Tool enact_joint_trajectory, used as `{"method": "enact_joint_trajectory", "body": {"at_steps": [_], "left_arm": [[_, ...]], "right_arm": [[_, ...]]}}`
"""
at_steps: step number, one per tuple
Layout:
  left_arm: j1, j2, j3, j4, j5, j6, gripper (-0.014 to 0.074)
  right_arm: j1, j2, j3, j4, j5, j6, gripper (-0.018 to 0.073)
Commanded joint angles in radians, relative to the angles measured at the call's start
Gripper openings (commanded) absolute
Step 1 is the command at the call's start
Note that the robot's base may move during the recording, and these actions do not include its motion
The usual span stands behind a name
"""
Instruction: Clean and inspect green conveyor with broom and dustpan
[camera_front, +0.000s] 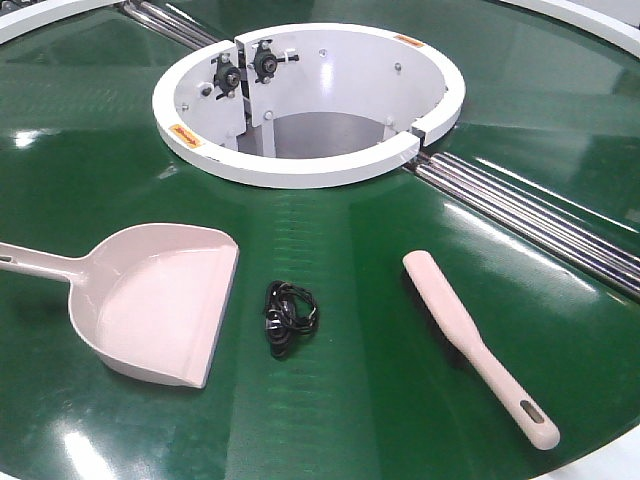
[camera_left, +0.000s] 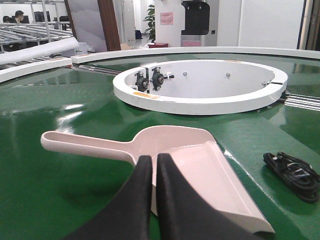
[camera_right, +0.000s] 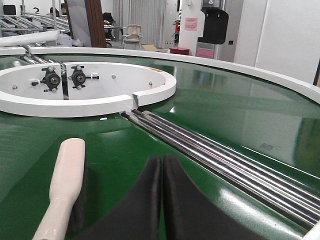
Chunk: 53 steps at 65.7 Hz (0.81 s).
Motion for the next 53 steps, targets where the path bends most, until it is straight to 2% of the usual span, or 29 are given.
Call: {"method": "enact_joint_trajectory", "body": {"at_steps": [1, 22, 32, 41, 53], "left_arm": [[0.002, -0.016, 0.027, -0.002, -0.077, -0.009, -0.0006], [0.002, -0.016, 0.027, -0.002, -0.087, -0.009, -0.0006], [0.002, -0.014, -0.004, -0.026, -0.213, -0.037, -0.0006], [0.002, 0.024, -0.125, -0.026, -0.192, -0.033, -0.0006], [0.002, 0.196, -0.317, -0.026, -0.163, -0.033, -0.0006]], "right_arm": [[-0.004, -0.019, 0.011, -0.007, -0.075, 0.004, -0.001], [-0.004, -0.019, 0.011, -0.007, -0.075, 0.004, -0.001], [-0.004, -0.019, 0.011, -0.007, -0.075, 0.004, -0.001], [-0.004, -0.019, 0.011, -0.007, -0.074, 0.004, -0.001], [-0.004, -0.019, 0.011, -0.007, -0.075, 0.004, -0.001]]}}
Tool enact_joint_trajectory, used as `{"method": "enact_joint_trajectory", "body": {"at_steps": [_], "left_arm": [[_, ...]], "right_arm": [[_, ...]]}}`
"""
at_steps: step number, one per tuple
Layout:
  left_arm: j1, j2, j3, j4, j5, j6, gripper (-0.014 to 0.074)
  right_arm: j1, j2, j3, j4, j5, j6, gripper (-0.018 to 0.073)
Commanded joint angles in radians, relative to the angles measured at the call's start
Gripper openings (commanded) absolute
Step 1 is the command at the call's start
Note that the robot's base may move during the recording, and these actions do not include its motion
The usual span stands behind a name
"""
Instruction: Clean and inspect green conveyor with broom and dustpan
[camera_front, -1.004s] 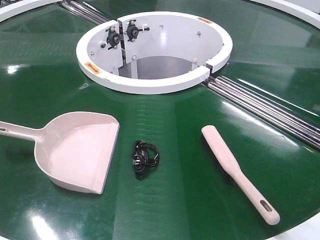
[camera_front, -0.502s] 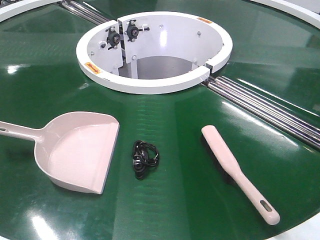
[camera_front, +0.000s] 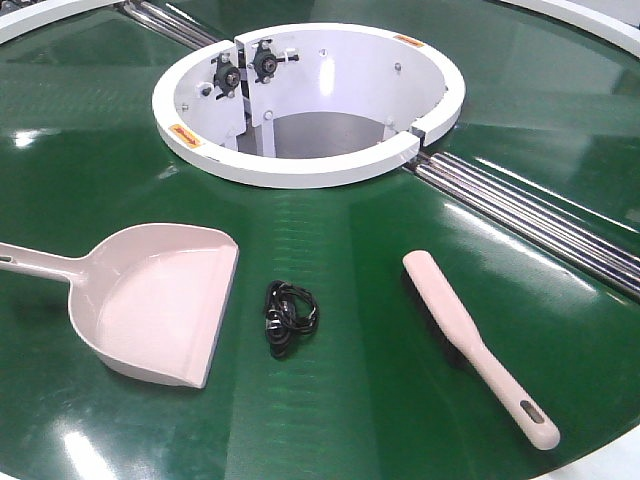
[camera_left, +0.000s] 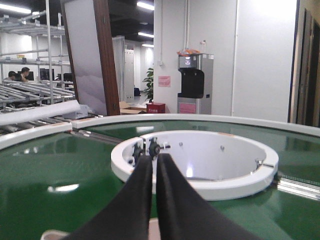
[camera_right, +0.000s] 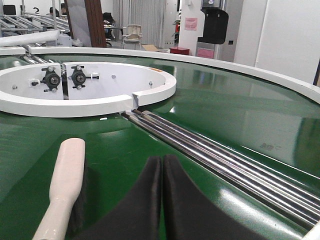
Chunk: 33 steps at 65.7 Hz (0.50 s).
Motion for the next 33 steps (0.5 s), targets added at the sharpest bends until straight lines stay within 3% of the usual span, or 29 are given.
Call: {"method": "enact_joint_trajectory", "body": {"at_steps": [1, 17, 33], "left_arm": [[0.002, 0.104, -0.117, -0.01, -0.047, -0.008, -0.0006], [0.002, 0.348, -0.306, -0.001, 0.077, 0.001, -0.0006], [0.002, 0.523, -0.324, -0.004, 0.098, 0.001, -0.0006]], "right_arm": [[-0.004, -0.019, 0.011, -0.007, -0.075, 0.004, -0.001], [-0.004, -0.019, 0.011, -0.007, -0.075, 0.004, -0.001], [-0.004, -0.019, 0.011, -0.007, -0.075, 0.004, -0.001]]}}
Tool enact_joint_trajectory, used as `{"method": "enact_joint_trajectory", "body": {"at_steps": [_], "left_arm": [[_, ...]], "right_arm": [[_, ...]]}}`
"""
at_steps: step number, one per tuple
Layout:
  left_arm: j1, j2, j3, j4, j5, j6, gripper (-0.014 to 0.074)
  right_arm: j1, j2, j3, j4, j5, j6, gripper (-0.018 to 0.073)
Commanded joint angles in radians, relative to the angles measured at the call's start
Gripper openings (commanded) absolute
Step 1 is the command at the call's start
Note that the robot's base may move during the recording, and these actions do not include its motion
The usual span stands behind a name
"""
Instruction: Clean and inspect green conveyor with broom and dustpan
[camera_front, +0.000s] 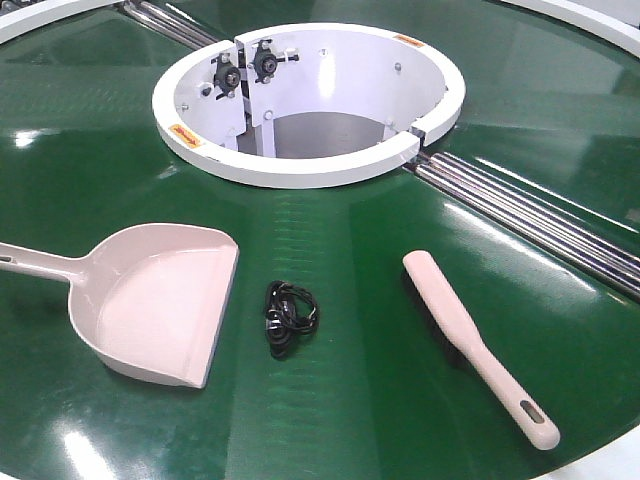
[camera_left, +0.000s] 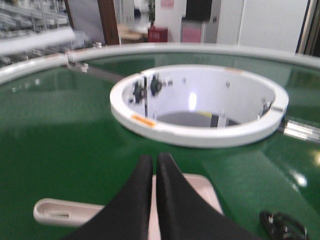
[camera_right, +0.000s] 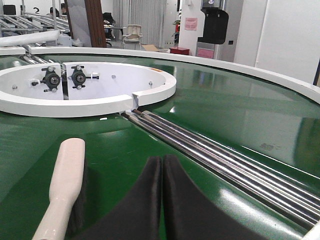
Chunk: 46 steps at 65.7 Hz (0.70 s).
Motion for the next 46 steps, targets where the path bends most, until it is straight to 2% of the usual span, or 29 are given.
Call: {"method": "enact_joint_trajectory", "body": {"at_steps": [1, 21, 34, 40, 46], "left_arm": [[0.002, 0.057, -0.034, -0.005, -0.059, 0.0, -0.0006], [0.002, 0.17, -0.034, -0.019, -0.057, -0.013, 0.0], [0.002, 0.168, -0.034, -0.022, -0.07, -0.012, 0.0026], [0.002, 0.168, -0.034, -0.022, -0.071, -0.012, 0.0065], [0.002, 0.168, -0.034, -0.022, -0.072, -0.012, 0.0146]], "right_arm": [[-0.004, -0.019, 0.011, -0.007, -0.075, 0.004, -0.001], [-0.004, -0.019, 0.011, -0.007, -0.075, 0.004, -0.001], [-0.004, -0.019, 0.011, -0.007, -0.075, 0.004, -0.001], [-0.004, -0.019, 0.011, -0.007, -0.075, 0.004, -0.001], [-0.004, -0.019, 0.011, -0.007, -0.075, 0.004, -0.001]]}}
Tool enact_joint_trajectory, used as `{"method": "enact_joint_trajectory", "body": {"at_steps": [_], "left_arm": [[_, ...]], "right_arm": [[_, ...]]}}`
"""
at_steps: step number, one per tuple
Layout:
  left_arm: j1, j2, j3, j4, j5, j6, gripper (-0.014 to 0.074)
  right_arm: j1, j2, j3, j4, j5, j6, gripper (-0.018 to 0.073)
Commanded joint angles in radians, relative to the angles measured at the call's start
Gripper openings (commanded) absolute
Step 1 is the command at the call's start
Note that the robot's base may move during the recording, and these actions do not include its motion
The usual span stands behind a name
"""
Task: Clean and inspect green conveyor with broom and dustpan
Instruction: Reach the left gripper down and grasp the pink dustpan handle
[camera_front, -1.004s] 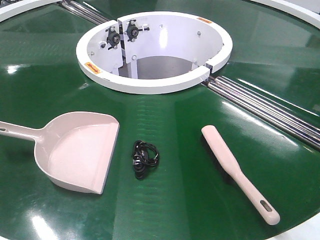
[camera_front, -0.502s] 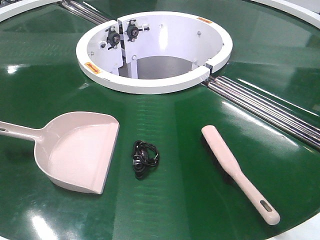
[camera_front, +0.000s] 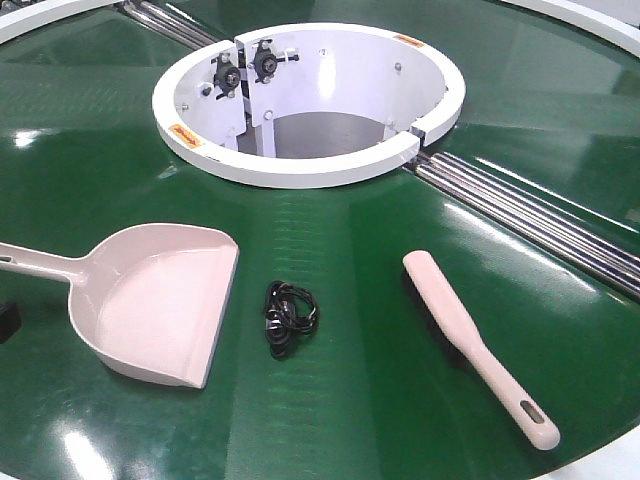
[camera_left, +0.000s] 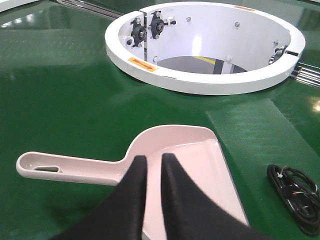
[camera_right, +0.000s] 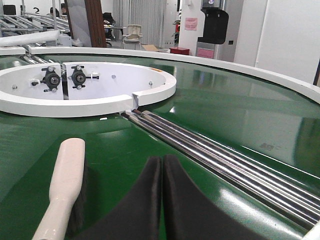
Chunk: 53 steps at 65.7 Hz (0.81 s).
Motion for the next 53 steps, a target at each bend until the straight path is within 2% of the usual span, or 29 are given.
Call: {"method": "enact_joint_trajectory", "body": {"at_steps": [1, 12, 17, 23, 30, 33, 37, 43, 49, 53], "left_arm": [[0.002, -0.004, -0.034, -0.011, -0.079, -0.01, 0.0161], [0.002, -0.004, -0.034, 0.0, -0.082, -0.006, 0.043], [0.002, -0.004, -0.034, 0.006, -0.089, -0.006, 0.0521], [0.002, -0.005, -0.034, 0.0, -0.102, -0.007, 0.0575], [0.002, -0.005, -0.034, -0.038, -0.126, -0.01, 0.058], [0.002, -0.004, -0.041, -0.031, -0.117, -0.002, 0.0579], [0.002, 0.008, -0.087, 0.0, -0.042, 0.023, 0.0577], [0.002, 0.067, -0.198, 0.08, 0.131, 0.091, 0.0577], [0.002, 0.157, -0.337, 0.15, 0.348, 0.209, 0.0577], [0.002, 0.237, -0.444, 0.172, 0.502, 0.329, 0.0577]], "right_arm": [[-0.004, -0.019, 0.011, -0.007, -0.075, 0.004, -0.001], [-0.004, -0.019, 0.011, -0.007, -0.075, 0.004, -0.001], [-0.004, -0.019, 0.011, -0.007, -0.075, 0.004, -0.001], [-0.004, -0.019, 0.011, -0.007, -0.075, 0.004, -0.001], [-0.004, -0.019, 0.011, -0.007, -0.075, 0.004, -0.001], [-0.004, -0.019, 0.011, -0.007, -0.075, 0.004, -0.001], [-0.004, -0.019, 0.011, -0.007, -0.075, 0.004, -0.001], [-0.004, -0.019, 0.011, -0.007, -0.075, 0.004, -0.001], [-0.004, -0.019, 0.011, -0.007, -0.075, 0.004, -0.001], [-0.004, -0.019, 0.011, -0.007, -0.075, 0.004, -0.001]]}}
